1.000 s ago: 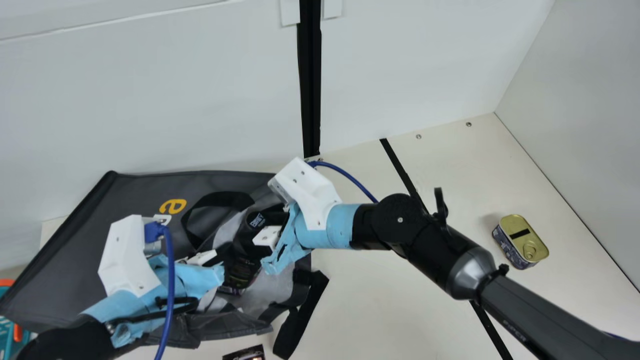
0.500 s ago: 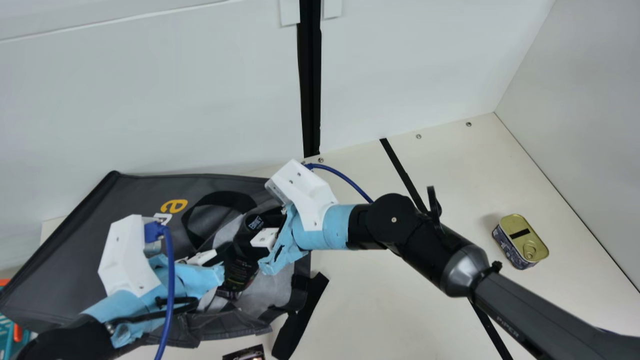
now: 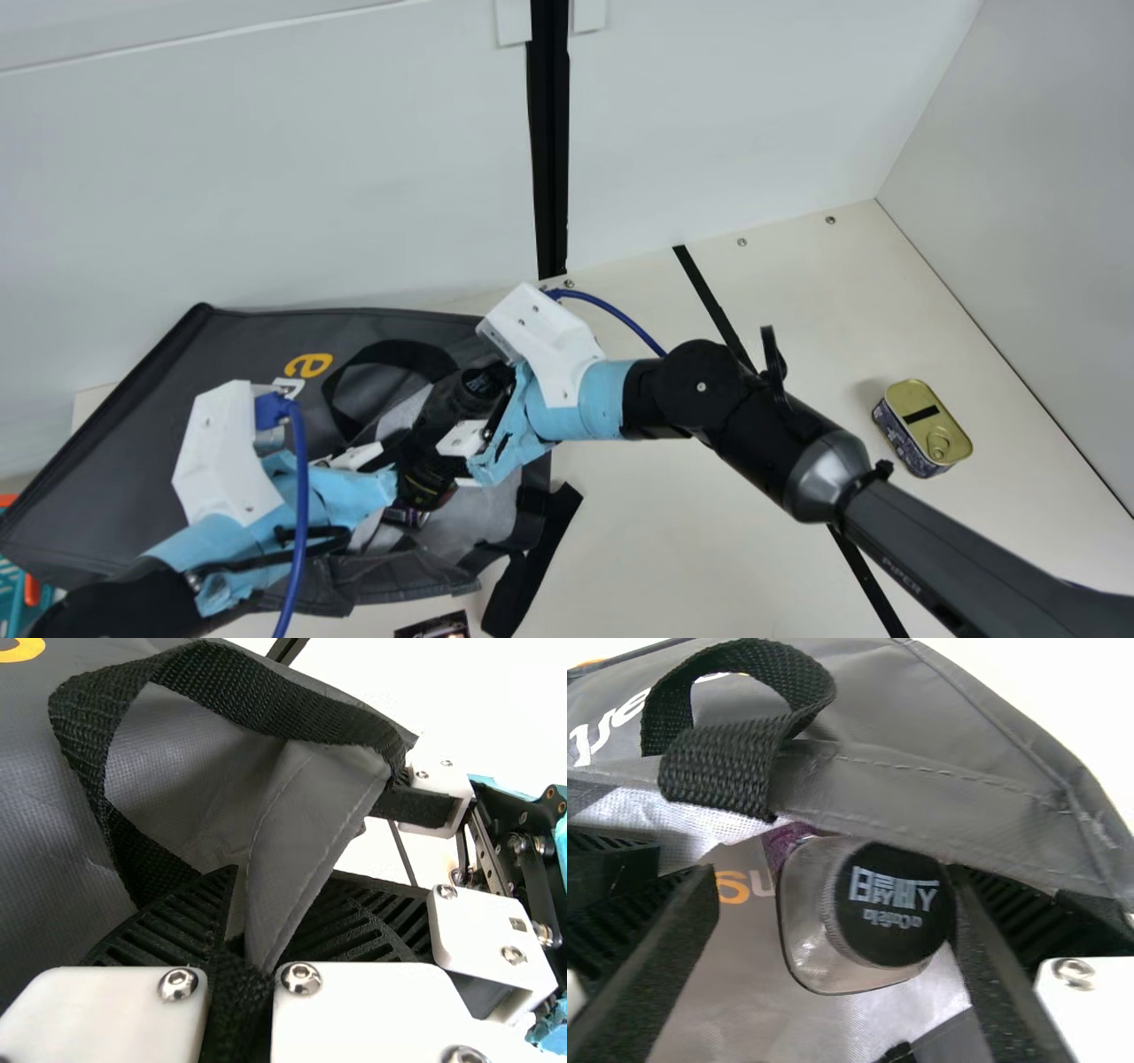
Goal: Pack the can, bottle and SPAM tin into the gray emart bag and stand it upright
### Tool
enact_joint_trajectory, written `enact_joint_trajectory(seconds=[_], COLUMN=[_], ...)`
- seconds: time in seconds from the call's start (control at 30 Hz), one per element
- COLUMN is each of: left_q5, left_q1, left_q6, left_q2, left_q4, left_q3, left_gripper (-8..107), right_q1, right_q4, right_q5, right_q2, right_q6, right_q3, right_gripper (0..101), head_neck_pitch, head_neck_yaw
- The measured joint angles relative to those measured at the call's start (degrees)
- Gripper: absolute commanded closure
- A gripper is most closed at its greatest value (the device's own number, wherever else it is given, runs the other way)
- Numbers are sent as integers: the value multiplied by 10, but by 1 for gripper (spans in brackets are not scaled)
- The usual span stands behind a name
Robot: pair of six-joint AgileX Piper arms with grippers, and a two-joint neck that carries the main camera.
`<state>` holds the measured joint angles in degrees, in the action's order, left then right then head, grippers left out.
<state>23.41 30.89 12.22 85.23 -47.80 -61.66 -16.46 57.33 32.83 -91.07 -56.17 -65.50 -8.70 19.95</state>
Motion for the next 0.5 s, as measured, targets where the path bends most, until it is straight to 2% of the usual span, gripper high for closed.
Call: enact_joint_trajectory(seconds=[0.5], left_q5=[0], left_q1=[0], left_q6=[0], left_q2=[0], left_q4=[0], left_q3=[0], left_gripper=[107], right_q1=[9], right_q4=[-7], right_q5=[14], right_q2=[14], right_q6=[-1], right_q3=[6], right_gripper=[6], head_neck_pitch=[0], head_neck_yaw=[0])
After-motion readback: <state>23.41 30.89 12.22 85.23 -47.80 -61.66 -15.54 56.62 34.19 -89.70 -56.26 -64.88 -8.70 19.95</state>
